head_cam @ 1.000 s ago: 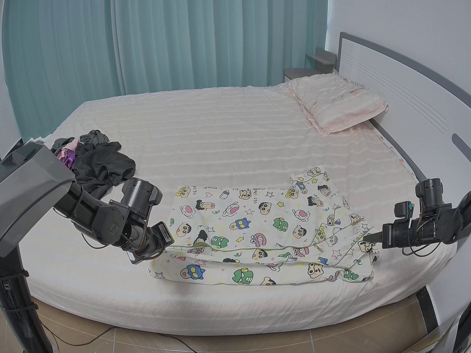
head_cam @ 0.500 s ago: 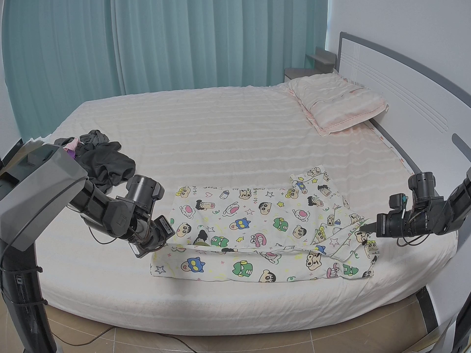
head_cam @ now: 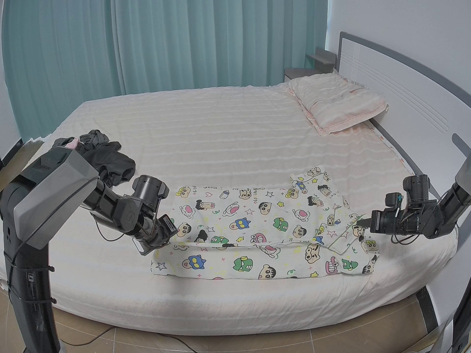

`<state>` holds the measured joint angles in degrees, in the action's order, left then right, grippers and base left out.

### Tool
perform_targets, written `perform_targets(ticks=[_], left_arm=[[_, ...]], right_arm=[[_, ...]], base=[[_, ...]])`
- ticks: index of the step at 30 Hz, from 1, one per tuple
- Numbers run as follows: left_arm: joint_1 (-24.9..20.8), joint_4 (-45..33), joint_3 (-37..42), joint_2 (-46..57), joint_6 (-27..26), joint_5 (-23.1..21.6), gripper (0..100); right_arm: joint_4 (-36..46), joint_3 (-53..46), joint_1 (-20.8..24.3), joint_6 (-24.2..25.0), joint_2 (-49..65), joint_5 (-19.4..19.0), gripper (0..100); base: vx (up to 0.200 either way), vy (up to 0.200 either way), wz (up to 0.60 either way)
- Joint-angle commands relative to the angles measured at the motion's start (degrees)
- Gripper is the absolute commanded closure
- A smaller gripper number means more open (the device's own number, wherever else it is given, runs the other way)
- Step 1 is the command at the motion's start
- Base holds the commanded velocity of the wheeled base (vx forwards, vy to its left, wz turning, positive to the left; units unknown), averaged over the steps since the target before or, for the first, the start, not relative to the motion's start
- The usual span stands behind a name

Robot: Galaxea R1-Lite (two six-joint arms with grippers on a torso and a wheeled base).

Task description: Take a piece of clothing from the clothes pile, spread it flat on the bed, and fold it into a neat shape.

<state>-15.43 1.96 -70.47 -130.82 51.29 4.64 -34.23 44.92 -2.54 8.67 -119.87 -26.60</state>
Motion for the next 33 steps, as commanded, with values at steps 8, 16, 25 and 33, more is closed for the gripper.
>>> perform_targets(ticks=[8,16,25,33], left_arm=[[-0.04,-0.29,-3.35,-2.95,1.01,0.01,100],[0.05,-0.29,-5.02,-4.53,1.18,0.1,100],[0.05,-0.38,-7.22,-5.59,2.68,0.19,100],[0.14,-0.38,-7.84,-6.47,3.03,0.37,0]], right_arm=[[-2.77,2.27,0.25,5.04,-3.7,0.85,100],[-2.77,4.91,0.25,7.33,-6.69,2.96,100],[-2.77,6.32,0.69,10.76,-7.48,2.96,100],[-2.77,6.23,0.78,13.66,-8.01,2.87,0]], base=[[0.0,0.0,0.0],[0.0,0.0,0.0],[0.0,0.0,0.0],[0.0,0.0,0.0]])
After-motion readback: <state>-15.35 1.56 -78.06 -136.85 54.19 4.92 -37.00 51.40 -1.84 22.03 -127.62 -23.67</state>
